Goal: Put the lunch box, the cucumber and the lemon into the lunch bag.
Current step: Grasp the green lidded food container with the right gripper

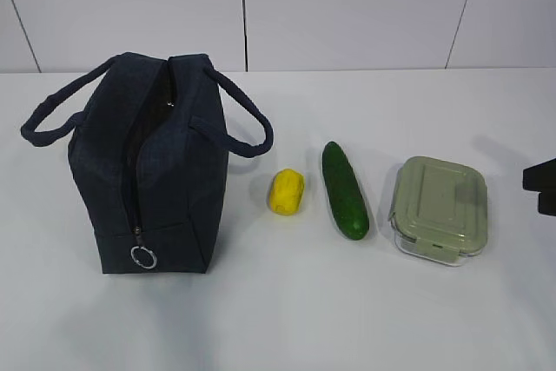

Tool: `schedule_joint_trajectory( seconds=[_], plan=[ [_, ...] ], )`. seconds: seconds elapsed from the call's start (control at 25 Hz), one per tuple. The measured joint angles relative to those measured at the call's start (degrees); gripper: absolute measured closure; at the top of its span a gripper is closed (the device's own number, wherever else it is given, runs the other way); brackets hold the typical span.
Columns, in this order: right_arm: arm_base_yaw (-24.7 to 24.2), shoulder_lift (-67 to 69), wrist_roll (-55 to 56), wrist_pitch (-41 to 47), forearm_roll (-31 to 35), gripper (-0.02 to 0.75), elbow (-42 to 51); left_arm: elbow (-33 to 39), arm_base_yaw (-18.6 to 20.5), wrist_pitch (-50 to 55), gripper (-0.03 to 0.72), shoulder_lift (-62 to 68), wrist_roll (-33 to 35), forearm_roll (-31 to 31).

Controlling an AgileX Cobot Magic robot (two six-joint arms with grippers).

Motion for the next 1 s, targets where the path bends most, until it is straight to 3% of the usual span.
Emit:
schedule_joint_trajectory(
  seconds=[0.56,0.8,1.0],
  plan=[
    [0.0,2.5,-2.4,-4.5,-3.7,0.379,-0.2,0.0,0.0,0.0,0.449,3.2,0.0,0.0],
    [0.0,3.8,-2.3,-8.1,-2.1,0.173,-0.2,0.0,0.0,0.0,0.449,3.2,0.0,0.0],
    [0.0,8.7,-2.3,-9.2,0.8,0.136,-0.7,0.0,0.0,0.0,0.450,3.2,0.0,0.0]
  ],
)
